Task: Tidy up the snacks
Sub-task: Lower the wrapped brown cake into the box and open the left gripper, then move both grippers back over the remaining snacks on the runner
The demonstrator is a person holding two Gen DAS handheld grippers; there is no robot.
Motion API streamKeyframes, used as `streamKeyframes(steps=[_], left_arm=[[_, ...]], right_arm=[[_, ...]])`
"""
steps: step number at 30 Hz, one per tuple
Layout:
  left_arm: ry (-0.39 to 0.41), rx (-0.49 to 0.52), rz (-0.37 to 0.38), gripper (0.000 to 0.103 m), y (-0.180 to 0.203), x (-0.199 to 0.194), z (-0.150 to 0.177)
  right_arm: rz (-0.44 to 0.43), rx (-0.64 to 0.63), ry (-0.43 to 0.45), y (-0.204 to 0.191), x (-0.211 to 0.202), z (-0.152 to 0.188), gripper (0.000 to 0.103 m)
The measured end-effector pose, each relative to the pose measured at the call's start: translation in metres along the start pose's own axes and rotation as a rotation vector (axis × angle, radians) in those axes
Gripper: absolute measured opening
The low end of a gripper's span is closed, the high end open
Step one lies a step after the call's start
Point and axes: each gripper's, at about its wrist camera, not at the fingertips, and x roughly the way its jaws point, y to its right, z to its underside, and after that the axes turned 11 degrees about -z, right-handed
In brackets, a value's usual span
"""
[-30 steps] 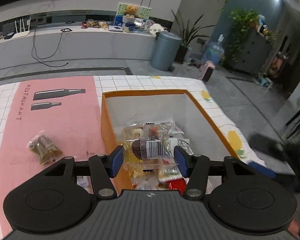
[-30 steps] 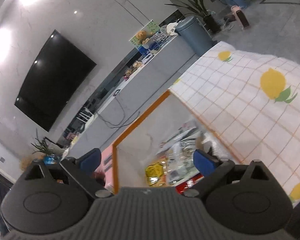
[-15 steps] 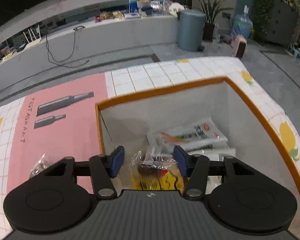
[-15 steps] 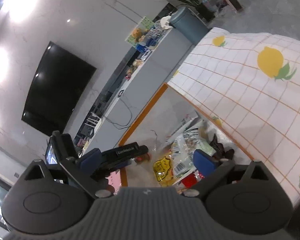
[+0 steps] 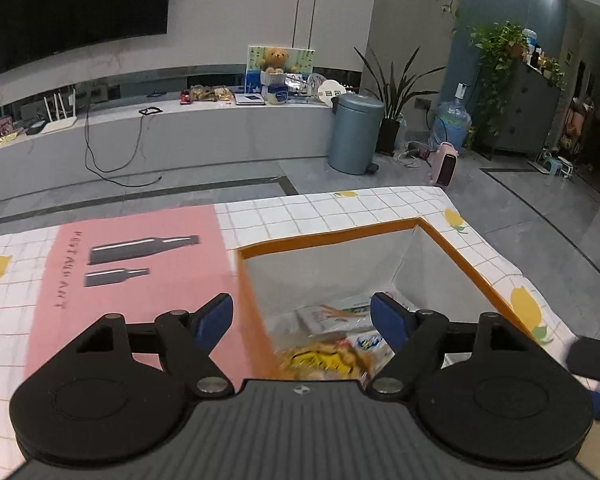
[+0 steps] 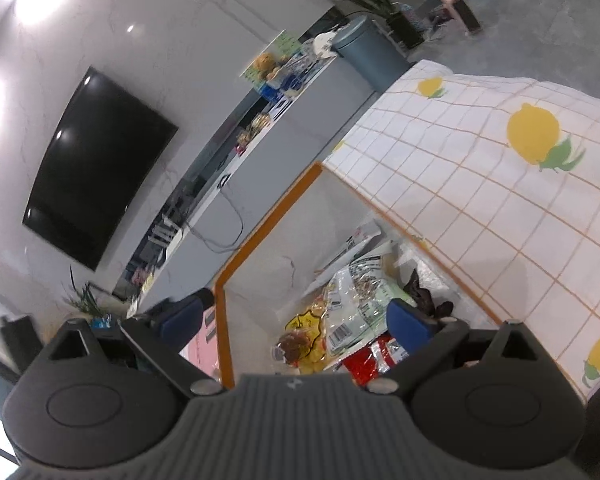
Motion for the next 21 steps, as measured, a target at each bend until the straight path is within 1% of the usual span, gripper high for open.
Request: streamKeyframes(steps=[2,3,4,5,6,8,9,10,11,12,13,16,18,20,21], left_arm=[[0.002,0.003,-0.012,0.091,-0.009,-0.012,0.002],[-0.002,0.0,-0.02,0.091,-0.014,-0.016,0.004],[-0.012,-0.004,-0.029,0.091,-0.02,-0.022,0.007],[-0.023,-0.01,-0.039,0.091,-0.024,-0.026,0.009],[-0.031,-0.015,-0.046,0.091,-0.028,-0.028,0.012],[-0.057,-0.033,-0.064,0.09,-0.041,-0.034,0.022],[-0.066,-0.042,-0.065,0.088,-0.046,-0.037,0.026],[-0.076,-0.051,-0.059,0.088,-0.051,-0.038,0.031],[-0.082,-0.058,-0.052,0.088,-0.056,-0.039,0.034],[-0.086,-0.066,-0.044,0.088,-0.06,-0.041,0.038],[-0.09,-0.075,-0.036,0.088,-0.064,-0.041,0.042],[-0.11,-0.077,-0.029,0.088,-0.074,-0.043,0.051],[-0.112,-0.075,-0.033,0.088,-0.081,-0.045,0.059],[-0.113,-0.068,-0.03,0.088,-0.088,-0.048,0.066],[-0.109,-0.066,-0.026,0.088,-0.091,-0.05,0.071]], right_arm=[[0.009,-0.049,-0.029,-0.005,0.007,0.002,0.085],[0.018,-0.08,-0.052,-0.007,0.013,0.004,0.082],[0.028,-0.112,-0.078,-0.01,0.018,0.006,0.075],[0.04,-0.15,-0.11,-0.014,0.025,0.009,0.065],[0.054,-0.191,-0.146,-0.017,0.033,0.013,0.061],[0.071,-0.253,-0.208,-0.025,0.048,0.019,0.045],[0.074,-0.29,-0.239,-0.03,0.057,0.022,0.042],[0.077,-0.343,-0.276,-0.036,0.067,0.025,0.032],[0.088,-0.399,-0.306,-0.042,0.076,0.029,0.015],[0.119,-0.458,-0.319,-0.048,0.085,0.034,0.006],[0.147,-0.481,-0.334,-0.049,0.091,0.037,0.003],[0.168,-0.494,-0.396,-0.052,0.115,0.042,0.003],[0.188,-0.487,-0.462,-0.05,0.137,0.047,0.003],[0.231,-0.514,-0.537,-0.049,0.159,0.054,0.003],[0.249,-0.543,-0.553,-0.05,0.167,0.058,0.003]])
